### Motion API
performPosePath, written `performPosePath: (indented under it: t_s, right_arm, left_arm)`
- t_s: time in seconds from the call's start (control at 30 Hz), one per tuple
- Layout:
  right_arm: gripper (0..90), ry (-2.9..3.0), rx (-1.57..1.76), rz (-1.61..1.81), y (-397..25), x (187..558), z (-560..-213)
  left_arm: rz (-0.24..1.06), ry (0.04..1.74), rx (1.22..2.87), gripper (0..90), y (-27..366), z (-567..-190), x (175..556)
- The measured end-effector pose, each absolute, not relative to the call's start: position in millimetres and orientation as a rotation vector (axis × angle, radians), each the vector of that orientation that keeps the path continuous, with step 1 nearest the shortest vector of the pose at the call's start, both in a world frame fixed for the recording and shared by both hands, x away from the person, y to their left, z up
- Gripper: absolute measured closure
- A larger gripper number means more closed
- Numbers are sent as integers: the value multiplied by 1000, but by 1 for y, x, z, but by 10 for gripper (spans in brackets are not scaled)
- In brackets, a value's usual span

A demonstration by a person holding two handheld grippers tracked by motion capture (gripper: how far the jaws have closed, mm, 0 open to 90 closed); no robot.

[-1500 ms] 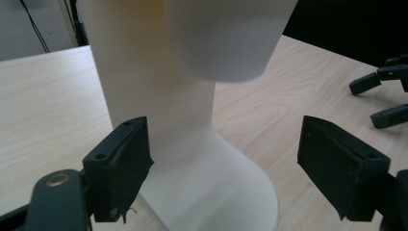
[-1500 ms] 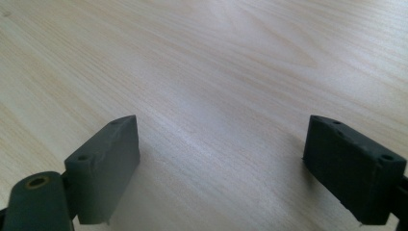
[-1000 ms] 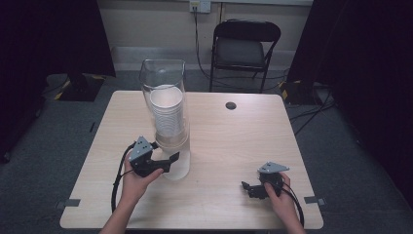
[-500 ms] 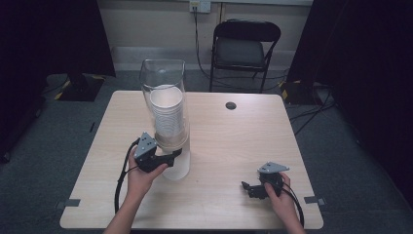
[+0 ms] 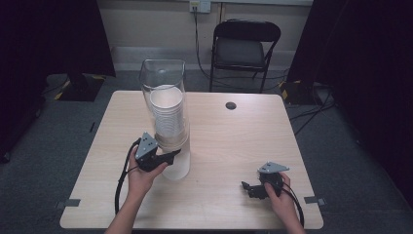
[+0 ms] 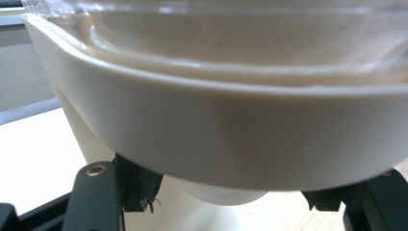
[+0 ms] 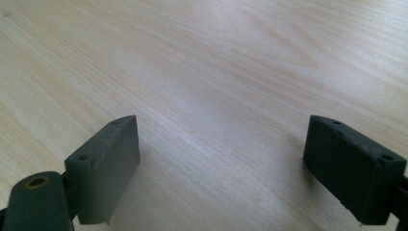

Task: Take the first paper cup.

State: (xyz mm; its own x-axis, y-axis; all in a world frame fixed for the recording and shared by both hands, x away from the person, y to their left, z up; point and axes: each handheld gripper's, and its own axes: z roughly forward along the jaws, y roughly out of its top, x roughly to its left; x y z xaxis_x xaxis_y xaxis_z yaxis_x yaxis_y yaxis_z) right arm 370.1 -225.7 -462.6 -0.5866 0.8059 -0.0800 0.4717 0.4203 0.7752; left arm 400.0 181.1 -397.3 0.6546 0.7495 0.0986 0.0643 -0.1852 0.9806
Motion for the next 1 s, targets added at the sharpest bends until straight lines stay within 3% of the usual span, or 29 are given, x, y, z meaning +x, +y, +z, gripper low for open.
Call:
performPosePath:
  t_s: [1.0]
  right_arm:
    - [119, 2234, 1082, 1011, -226, 370, -463]
  left_arm:
    - [741, 726, 1664, 355, 177, -400, 395]
